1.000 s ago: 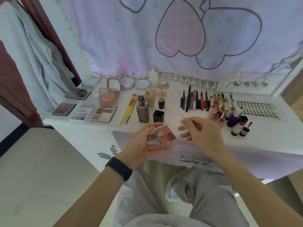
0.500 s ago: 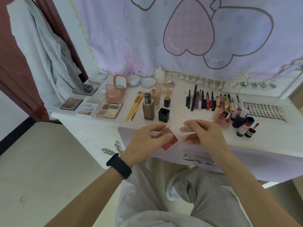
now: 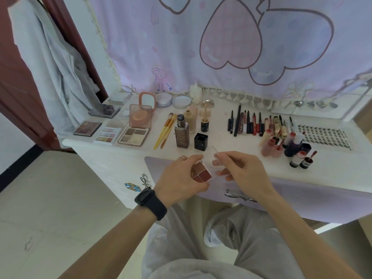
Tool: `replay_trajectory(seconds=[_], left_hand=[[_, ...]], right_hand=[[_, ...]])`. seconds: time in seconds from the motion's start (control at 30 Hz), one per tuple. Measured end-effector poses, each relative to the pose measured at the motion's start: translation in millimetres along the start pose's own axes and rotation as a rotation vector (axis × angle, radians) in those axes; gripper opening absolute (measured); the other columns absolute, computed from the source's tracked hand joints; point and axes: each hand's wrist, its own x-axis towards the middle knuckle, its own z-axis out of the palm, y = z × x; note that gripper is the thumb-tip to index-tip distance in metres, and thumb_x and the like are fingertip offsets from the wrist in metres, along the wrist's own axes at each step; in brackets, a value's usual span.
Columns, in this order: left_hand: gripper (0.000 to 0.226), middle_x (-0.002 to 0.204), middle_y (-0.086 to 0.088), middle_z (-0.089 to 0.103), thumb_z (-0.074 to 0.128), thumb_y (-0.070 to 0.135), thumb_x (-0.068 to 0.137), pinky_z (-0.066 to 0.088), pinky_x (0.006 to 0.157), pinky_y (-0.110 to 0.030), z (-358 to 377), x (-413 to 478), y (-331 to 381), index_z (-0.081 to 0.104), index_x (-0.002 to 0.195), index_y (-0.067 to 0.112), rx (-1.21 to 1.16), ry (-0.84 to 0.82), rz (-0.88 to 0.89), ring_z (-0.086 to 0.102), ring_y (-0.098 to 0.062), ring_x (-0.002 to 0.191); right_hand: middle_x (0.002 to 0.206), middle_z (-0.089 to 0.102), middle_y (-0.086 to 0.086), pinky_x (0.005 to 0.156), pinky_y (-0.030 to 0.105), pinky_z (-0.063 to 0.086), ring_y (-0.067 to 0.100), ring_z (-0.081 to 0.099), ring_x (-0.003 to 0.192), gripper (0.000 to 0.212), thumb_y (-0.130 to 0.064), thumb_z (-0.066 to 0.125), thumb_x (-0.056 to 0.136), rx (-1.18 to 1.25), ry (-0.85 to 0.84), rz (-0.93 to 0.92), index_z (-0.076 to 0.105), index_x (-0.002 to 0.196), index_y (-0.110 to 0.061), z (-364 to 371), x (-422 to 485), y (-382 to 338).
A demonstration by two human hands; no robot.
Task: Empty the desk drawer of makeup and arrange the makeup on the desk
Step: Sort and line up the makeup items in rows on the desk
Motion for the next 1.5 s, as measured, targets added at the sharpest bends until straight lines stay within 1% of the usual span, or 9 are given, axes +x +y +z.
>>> replay_trajectory(seconds=[0.3, 0.43, 0.57, 0.7, 0.83, 1.0, 1.2, 1.33, 1.5], left_hand=[[0.076, 0.099, 0.02, 0.057, 0.064, 0.065, 0.062, 0.046, 0.079, -0.014, -6, -24, -7, 0.055, 0.134, 0.043, -0.065, 0.125, -0.037, 0.056, -0.001, 0.09], [0.078, 0.107, 0.023, 0.058, 0.06, 0.071, 0.061, 0.053, 0.087, -0.021, -21, -44, -17, 0.053, 0.134, 0.047, -0.118, 0.189, -0.062, 0.058, 0.002, 0.093], [0.075, 0.106, 0.023, 0.059, 0.066, 0.069, 0.061, 0.057, 0.084, -0.025, -56, -50, -25, 0.054, 0.132, 0.05, -0.181, 0.283, -0.098, 0.064, -0.001, 0.092], [0.066, 0.114, 0.018, 0.06, 0.072, 0.062, 0.061, 0.053, 0.088, -0.023, -96, -36, -33, 0.061, 0.124, 0.049, -0.241, 0.451, -0.124, 0.064, 0.001, 0.097], [0.052, 0.099, 0.03, 0.061, 0.079, 0.056, 0.067, 0.039, 0.079, -0.01, -134, -1, -56, 0.058, 0.114, 0.05, -0.285, 0.568, -0.198, 0.054, 0.017, 0.095], [0.069, 0.112, 0.008, 0.064, 0.077, 0.052, 0.07, 0.048, 0.086, -0.027, -166, 57, -96, 0.057, 0.132, 0.028, -0.266, 0.617, -0.343, 0.06, -0.013, 0.103], [0.075, 0.124, -0.005, 0.064, 0.075, 0.055, 0.07, 0.057, 0.091, -0.041, -195, 115, -145, 0.056, 0.134, 0.021, -0.211, 0.601, -0.465, 0.064, -0.025, 0.106], [0.071, 0.12, -0.006, 0.067, 0.073, 0.056, 0.075, 0.057, 0.069, -0.029, -210, 150, -166, 0.056, 0.134, 0.02, -0.147, 0.551, -0.486, 0.065, -0.021, 0.089], [0.072, 0.123, -0.012, 0.066, 0.071, 0.056, 0.078, 0.051, 0.082, -0.03, -205, 193, -175, 0.059, 0.133, 0.012, -0.06, 0.458, -0.476, 0.059, -0.025, 0.097]], right_hand=[[0.096, 0.078, -0.015, 0.073, 0.032, 0.061, 0.011, 0.076, 0.081, 0.021, -0.037, 0.053, 0.103, 0.03, 0.015, -0.019, 0.073, 0.106, -0.037, 2, 0, -3], [0.107, 0.072, -0.024, 0.087, 0.022, 0.053, -0.001, 0.066, 0.099, 0.02, -0.033, 0.054, 0.102, -0.372, 0.139, -0.168, 0.071, 0.114, -0.032, 3, 3, 7], [0.143, 0.059, 0.001, 0.113, 0.028, 0.032, 0.021, 0.045, 0.135, 0.038, -0.024, 0.049, 0.104, -0.829, 0.072, -0.258, 0.06, 0.138, -0.012, 10, 17, 16], [0.161, 0.038, 0.003, 0.123, 0.034, 0.02, 0.02, 0.025, 0.151, 0.051, -0.031, 0.036, 0.107, -1.015, -0.025, -0.204, 0.041, 0.154, -0.011, 17, 33, 22], [0.156, 0.045, 0.004, 0.121, 0.034, 0.025, 0.02, 0.031, 0.148, 0.049, -0.03, 0.036, 0.107, -1.06, -0.02, -0.207, 0.047, 0.15, -0.009, 23, 47, 22], [0.138, 0.055, 0.002, 0.101, 0.037, 0.048, 0.02, 0.044, 0.131, 0.037, -0.026, 0.043, 0.104, -1.018, 0.009, -0.221, 0.06, 0.134, -0.01, 24, 64, 20], [0.138, 0.058, 0.004, 0.107, 0.035, 0.045, 0.02, 0.051, 0.13, 0.038, -0.022, 0.049, 0.101, -0.962, 0.044, -0.266, 0.061, 0.134, -0.007, 24, 66, 32], [0.14, 0.061, 0.01, 0.11, 0.033, 0.035, 0.026, 0.057, 0.131, 0.038, -0.016, 0.059, 0.097, -1.004, 0.101, -0.283, 0.064, 0.133, -0.003, 29, 68, 40], [0.13, 0.067, 0.015, 0.104, 0.043, 0.045, 0.031, 0.065, 0.121, 0.049, -0.023, 0.038, 0.097, -1.055, 0.148, -0.389, 0.069, 0.125, 0.003, 32, 67, 37]])
